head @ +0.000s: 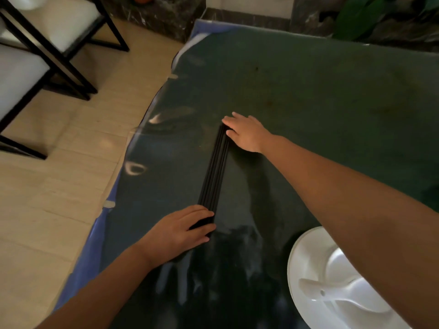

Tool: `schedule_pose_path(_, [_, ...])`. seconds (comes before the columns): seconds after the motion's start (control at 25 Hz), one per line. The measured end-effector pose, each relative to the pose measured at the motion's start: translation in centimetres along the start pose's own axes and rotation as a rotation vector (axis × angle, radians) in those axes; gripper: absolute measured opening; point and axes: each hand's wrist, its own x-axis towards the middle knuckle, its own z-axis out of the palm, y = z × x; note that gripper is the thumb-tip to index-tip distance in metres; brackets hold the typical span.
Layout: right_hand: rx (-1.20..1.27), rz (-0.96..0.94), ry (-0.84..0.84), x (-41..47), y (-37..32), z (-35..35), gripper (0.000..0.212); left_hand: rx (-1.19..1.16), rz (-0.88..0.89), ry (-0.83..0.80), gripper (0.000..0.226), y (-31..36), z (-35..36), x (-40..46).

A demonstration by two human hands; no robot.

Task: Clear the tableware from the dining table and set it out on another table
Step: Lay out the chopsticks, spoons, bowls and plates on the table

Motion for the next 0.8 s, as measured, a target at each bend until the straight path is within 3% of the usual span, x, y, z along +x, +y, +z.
schedule_pose_path(0.2, [0.031, 0.013, 0.077, -1.6, -0.7, -0.4, 0.047, 0.11, 0.107, 0.026, 0.031, -0.5, -0.2, 0.7])
schedule_pose_path(0.36, [0.349, 0.038, 0.297, -8.9, -0.3, -3.5, 0.034, 0.165, 0.092, 0.057, 0.041, 0.5, -2.2, 1.4])
schedule_pose_path(0.52, [0.352, -0.013, 0.143, -24.1, 1.0, -4.7, 0.023, -0.023, -0.295, 0.083, 0.042, 7.4, -3.3, 4.4])
schedule_pose_path(0.68, [0.341, 0.16, 0.138, -34.0, 2.1, -2.5, 0.016, -0.753, -0.932, -0.023, 0.049, 16.0, -3.3, 7.5])
schedule_pose_path(0.8, [0.235, 0.243, 0.15, -37.1, 1.5, -0.5, 0.019, -0.891, -1.02, -0.112, 0.028, 18.5, -2.4, 8.8])
